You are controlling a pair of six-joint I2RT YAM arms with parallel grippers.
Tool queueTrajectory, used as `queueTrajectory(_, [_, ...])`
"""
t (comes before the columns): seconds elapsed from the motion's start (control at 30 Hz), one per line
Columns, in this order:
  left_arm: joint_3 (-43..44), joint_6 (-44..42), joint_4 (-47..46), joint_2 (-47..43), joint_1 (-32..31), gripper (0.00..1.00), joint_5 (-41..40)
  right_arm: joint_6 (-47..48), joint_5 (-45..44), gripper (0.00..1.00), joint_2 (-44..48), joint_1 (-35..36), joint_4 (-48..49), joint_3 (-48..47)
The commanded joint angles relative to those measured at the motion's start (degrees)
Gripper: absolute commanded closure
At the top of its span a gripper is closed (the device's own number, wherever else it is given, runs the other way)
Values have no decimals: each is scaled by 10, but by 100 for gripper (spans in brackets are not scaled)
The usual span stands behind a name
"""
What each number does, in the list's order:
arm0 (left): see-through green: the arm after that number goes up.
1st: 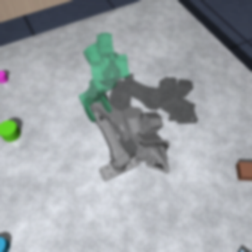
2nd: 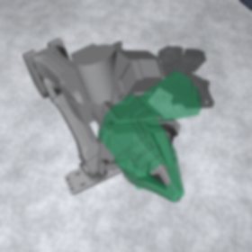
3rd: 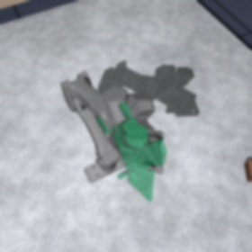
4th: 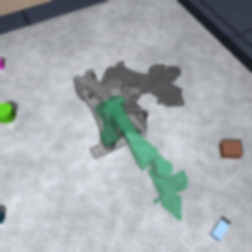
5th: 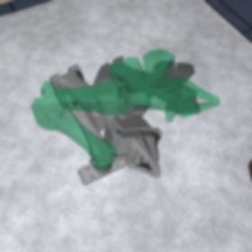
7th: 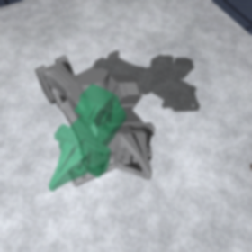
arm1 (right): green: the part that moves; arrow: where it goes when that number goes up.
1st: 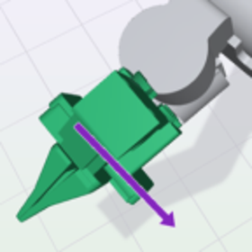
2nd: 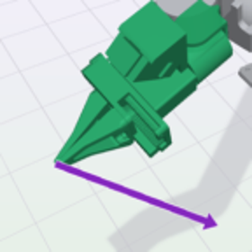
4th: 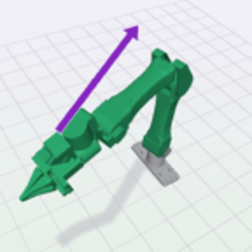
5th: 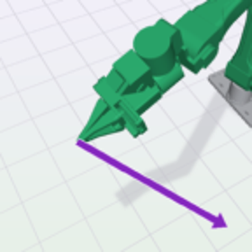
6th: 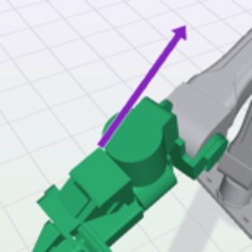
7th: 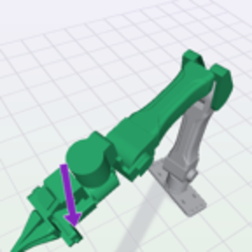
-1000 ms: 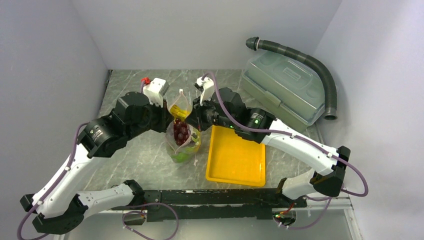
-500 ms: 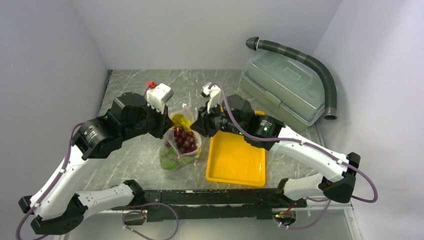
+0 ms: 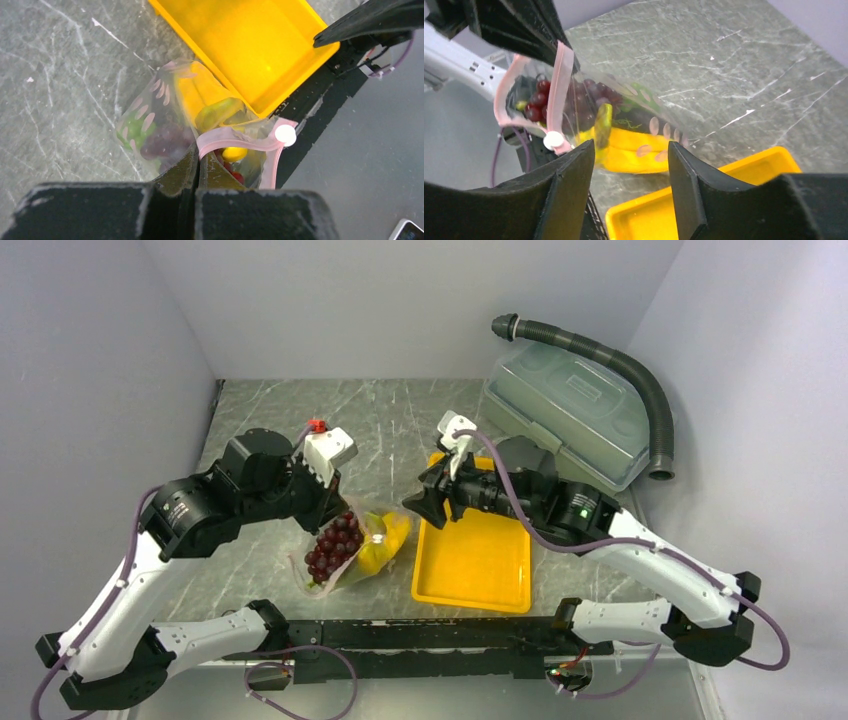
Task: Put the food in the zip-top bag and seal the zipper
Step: Adjust the zipper food storage bag at the center of the board.
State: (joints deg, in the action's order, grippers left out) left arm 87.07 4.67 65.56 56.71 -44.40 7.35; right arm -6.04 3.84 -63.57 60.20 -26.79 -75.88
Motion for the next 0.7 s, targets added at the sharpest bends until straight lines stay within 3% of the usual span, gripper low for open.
queueTrajectory(0.0, [44, -39, -30, -14, -1, 100, 74, 106, 46, 39, 39, 2, -32, -3])
queueTrajectory(0.37, [52, -75, -16, -7, -1, 100, 113, 274, 229, 29, 103, 4, 0, 84])
queueTrajectory(0.67, [48, -73, -16, -4, -1, 100, 124, 379, 245, 23, 72, 35, 11, 94])
